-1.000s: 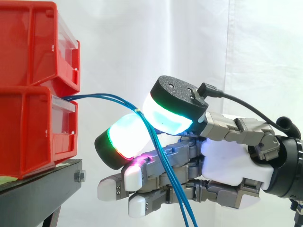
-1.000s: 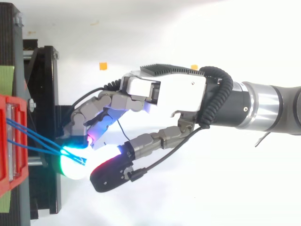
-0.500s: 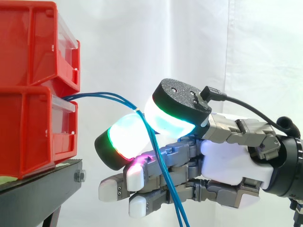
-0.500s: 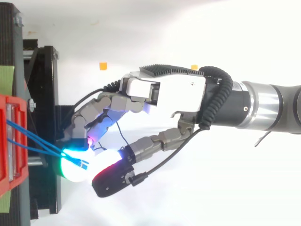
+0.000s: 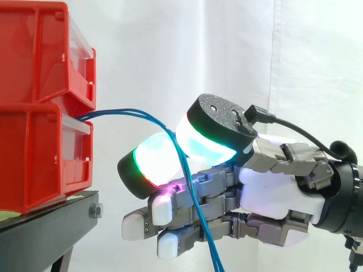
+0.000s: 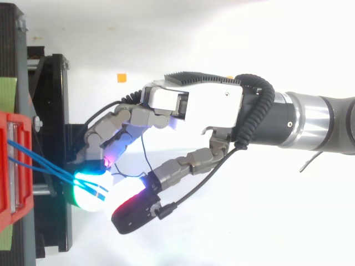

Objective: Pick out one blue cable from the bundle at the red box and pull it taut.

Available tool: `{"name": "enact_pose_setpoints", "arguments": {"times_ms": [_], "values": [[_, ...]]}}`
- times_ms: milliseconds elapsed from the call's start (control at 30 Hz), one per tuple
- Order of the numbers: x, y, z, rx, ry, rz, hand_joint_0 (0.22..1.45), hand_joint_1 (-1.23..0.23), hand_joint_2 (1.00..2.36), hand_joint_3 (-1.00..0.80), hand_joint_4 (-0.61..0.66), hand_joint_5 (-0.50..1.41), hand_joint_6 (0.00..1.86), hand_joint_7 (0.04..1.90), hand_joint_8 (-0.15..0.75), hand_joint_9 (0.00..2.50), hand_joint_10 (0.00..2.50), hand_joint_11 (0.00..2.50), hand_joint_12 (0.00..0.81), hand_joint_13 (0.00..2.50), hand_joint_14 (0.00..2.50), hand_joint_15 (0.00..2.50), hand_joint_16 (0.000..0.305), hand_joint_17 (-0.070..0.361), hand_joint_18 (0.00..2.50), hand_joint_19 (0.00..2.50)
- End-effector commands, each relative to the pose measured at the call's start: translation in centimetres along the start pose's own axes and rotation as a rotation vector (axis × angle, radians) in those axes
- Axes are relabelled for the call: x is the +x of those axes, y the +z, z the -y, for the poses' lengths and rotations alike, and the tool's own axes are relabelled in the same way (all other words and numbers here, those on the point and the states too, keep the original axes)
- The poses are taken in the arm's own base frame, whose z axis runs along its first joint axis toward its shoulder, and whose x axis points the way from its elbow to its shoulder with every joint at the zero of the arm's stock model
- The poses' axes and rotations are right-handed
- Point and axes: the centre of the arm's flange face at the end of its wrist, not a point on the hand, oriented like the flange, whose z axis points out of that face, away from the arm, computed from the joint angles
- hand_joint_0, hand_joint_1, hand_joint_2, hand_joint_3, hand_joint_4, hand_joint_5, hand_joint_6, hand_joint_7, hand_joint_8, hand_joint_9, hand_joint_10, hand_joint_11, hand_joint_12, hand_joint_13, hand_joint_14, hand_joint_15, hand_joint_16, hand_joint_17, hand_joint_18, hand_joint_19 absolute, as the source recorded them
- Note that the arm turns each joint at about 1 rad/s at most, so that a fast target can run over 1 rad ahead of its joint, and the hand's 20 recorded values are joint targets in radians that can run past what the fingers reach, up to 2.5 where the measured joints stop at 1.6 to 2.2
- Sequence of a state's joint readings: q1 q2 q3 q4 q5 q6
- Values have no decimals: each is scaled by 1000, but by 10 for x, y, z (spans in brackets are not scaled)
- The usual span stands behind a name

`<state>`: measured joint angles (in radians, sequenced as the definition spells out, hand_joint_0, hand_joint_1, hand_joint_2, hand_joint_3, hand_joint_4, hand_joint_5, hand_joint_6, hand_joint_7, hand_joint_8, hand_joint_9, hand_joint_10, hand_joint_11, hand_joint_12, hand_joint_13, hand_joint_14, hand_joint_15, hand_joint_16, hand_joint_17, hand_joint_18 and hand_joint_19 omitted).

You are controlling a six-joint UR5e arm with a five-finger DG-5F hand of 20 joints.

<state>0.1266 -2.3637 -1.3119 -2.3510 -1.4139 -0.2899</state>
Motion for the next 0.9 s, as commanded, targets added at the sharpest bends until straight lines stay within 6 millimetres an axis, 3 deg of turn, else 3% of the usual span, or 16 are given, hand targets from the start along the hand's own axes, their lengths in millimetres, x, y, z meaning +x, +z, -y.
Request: {"name": "enact_pose_setpoints", "arguments": {"times_ms": [0, 167, 500, 867], "values": [[0, 0, 0, -2, 1, 1, 762, -831, 1008, -395, -179, -177, 967, 851, 284, 900, 21, 563, 275, 716, 10, 257, 37, 83, 668, 531], [0, 0, 0, -2, 1, 1, 768, -842, 1000, -500, -181, -170, 965, 860, 285, 939, 22, 580, 266, 746, 11, 270, 36, 80, 691, 523], [-1, 0, 0, 1, 0, 2, 750, -869, 1000, -500, -158, -162, 962, 867, 287, 984, 21, 591, 266, 775, 11, 279, 34, 77, 725, 531], [-1, 0, 0, 1, 0, 2, 635, -859, 1000, -500, -57, -140, 938, 852, 286, 1042, 23, 593, 258, 780, 11, 284, 33, 75, 727, 550]]}}
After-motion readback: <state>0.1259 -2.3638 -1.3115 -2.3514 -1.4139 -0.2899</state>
